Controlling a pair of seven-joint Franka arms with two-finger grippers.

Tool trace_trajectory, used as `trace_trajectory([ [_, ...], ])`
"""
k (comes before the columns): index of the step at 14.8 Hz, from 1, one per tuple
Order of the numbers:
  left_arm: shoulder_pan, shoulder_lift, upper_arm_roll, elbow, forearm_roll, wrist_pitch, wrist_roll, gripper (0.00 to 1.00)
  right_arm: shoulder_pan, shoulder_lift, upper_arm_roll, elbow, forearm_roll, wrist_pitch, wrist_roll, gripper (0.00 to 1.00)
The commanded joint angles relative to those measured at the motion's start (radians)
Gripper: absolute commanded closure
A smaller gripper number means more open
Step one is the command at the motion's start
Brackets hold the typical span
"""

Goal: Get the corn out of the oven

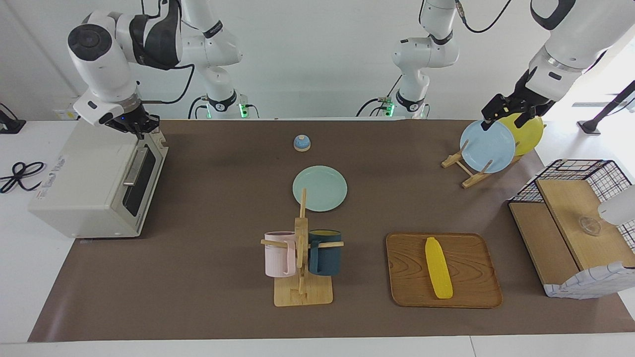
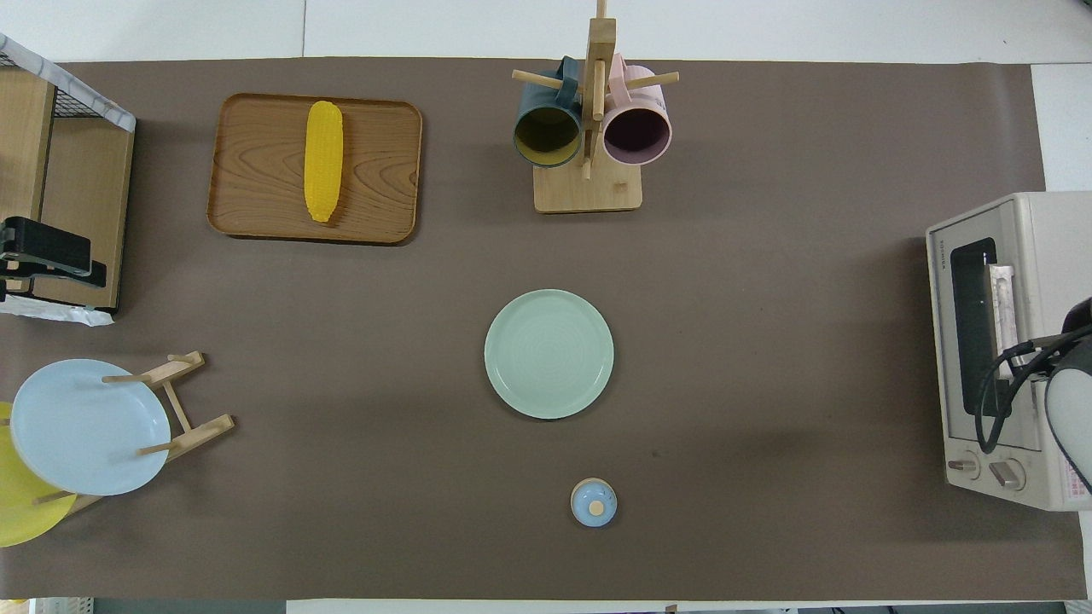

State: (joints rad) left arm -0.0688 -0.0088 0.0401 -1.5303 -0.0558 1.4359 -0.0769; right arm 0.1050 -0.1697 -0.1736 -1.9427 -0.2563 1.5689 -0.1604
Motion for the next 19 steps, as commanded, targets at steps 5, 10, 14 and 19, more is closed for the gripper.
trace_trajectory([
  [5, 0.018, -0.028, -0.037, -0.042, 0.021, 0.024, -0.003, 0.00, -0.008, 0.076, -0.004, 0.232, 0.255, -0.173, -0.007, 0.00],
  [10, 0.026, -0.028, -0.060, -0.073, 0.077, 0.070, 0.009, 0.00, 0.010, 0.113, 0.006, 0.304, 0.246, -0.201, 0.120, 0.00],
  [14, 0.027, -0.028, -0.066, -0.100, 0.083, 0.106, 0.014, 0.00, 0.050, 0.160, -0.010, 0.330, 0.247, -0.204, 0.131, 0.00],
  [19, 0.026, -0.030, -0.071, -0.099, 0.082, 0.103, 0.014, 0.00, 0.029, 0.185, 0.002, 0.346, 0.253, -0.204, 0.131, 0.00],
])
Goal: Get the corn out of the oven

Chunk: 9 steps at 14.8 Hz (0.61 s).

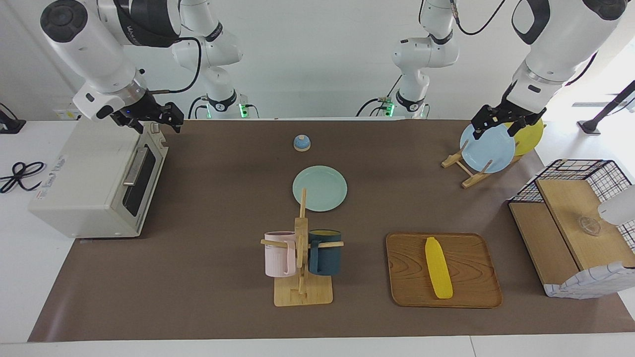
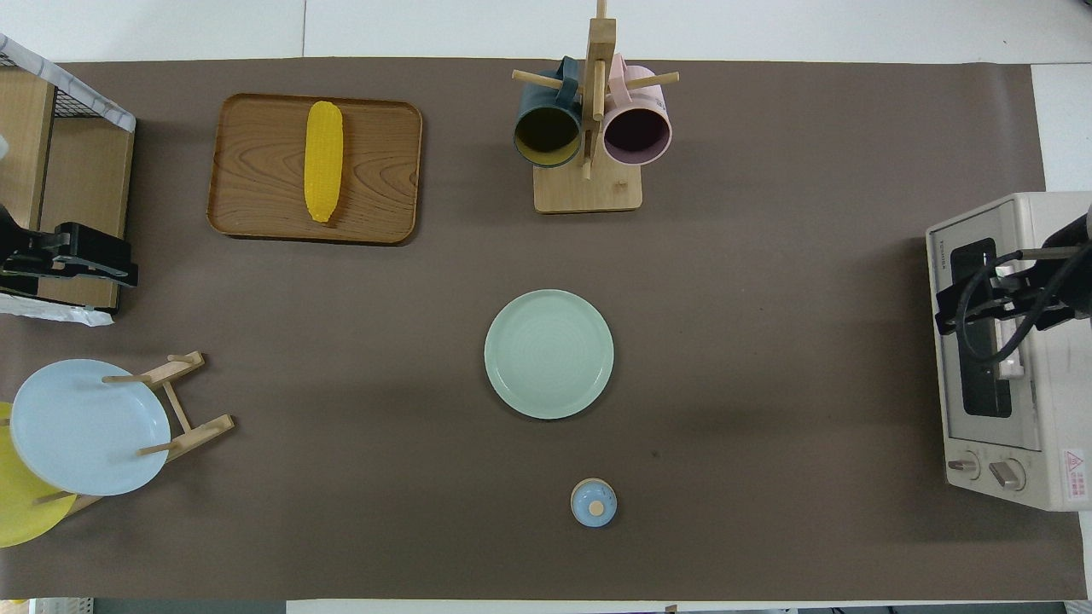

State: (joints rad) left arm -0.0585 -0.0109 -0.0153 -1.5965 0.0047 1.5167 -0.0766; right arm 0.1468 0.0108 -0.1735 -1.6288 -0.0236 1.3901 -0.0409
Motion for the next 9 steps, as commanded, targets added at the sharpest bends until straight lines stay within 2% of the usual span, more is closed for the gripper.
trace_trajectory([
  [1, 0.016, -0.027, -0.015, -0.033, 0.021, 0.022, 0.012, 0.00, -0.035, 0.001, 0.012, 0.032, 0.019, -0.020, 0.012, 0.00],
  [7, 0.005, -0.027, -0.015, -0.029, 0.021, 0.022, 0.003, 0.00, -0.098, -0.005, 0.066, 0.032, 0.024, -0.008, 0.012, 0.00],
  [8, 0.005, -0.027, -0.015, -0.029, 0.021, 0.023, 0.003, 0.00, -0.131, -0.012, 0.083, 0.032, 0.025, -0.002, 0.010, 0.00],
  [9, 0.005, -0.027, -0.015, -0.029, 0.021, 0.022, 0.006, 0.00, -0.191, -0.017, 0.145, 0.030, 0.036, 0.009, 0.010, 0.00],
])
